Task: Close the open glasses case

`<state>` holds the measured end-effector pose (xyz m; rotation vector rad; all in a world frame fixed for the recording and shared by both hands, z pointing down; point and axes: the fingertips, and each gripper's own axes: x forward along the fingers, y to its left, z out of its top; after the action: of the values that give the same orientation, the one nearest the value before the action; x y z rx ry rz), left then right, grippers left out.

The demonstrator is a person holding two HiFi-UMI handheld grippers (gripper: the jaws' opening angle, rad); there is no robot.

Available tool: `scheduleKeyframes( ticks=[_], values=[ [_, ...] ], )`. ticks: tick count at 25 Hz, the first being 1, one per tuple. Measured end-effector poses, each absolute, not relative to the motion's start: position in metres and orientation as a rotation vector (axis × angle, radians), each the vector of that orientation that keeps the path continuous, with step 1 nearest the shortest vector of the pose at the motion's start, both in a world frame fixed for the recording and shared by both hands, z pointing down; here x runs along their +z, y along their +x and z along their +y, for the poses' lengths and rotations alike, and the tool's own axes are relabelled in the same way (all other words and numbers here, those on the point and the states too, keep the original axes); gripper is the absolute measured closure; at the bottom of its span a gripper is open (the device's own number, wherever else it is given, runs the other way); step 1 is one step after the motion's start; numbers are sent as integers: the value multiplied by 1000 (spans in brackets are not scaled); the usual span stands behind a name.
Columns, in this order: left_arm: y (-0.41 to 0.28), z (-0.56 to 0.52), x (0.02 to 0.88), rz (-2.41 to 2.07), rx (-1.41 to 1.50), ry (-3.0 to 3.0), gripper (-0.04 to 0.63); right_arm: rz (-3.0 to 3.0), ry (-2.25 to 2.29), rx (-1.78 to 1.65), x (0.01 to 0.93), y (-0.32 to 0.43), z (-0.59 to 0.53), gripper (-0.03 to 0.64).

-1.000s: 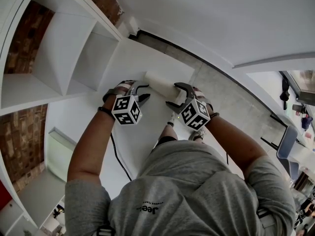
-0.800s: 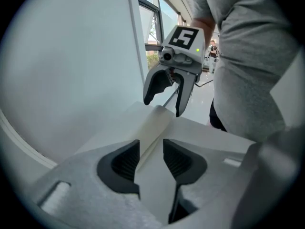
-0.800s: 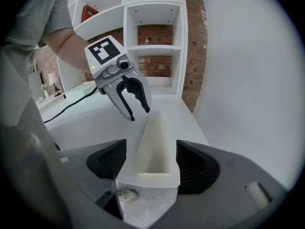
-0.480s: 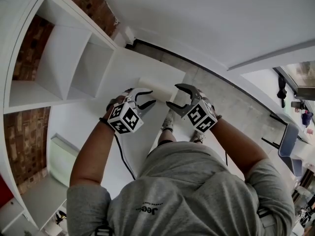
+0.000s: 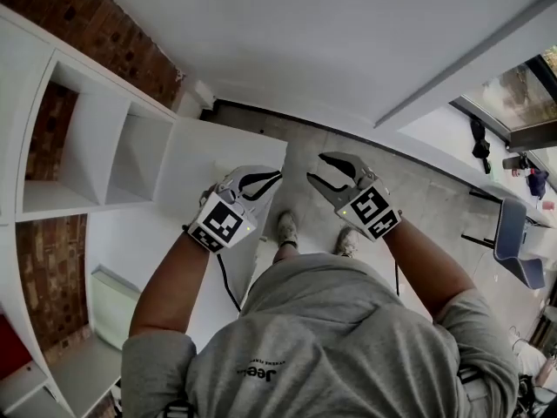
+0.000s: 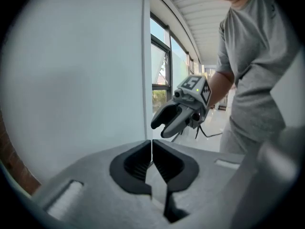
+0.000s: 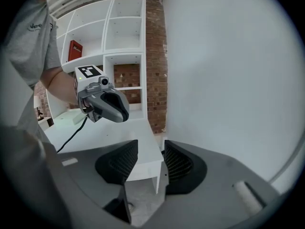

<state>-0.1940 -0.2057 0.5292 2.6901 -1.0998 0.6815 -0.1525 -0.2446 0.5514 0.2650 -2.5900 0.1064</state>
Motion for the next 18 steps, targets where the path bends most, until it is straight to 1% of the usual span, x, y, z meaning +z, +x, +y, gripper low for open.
scheduleKeyframes(
  ticks=[1, 10, 18],
  values=[
    [-184, -211, 520, -1106, 624, 2692, 597, -2598, 298, 116, 545, -140, -250, 442],
    [-85, -249, 471, -1071, 243, 2630, 598, -2618, 610, 182, 497, -9, -291, 521],
    [9, -274, 458, -976, 206, 2644, 598, -2636, 855, 261, 469, 105, -310, 587]
  ],
)
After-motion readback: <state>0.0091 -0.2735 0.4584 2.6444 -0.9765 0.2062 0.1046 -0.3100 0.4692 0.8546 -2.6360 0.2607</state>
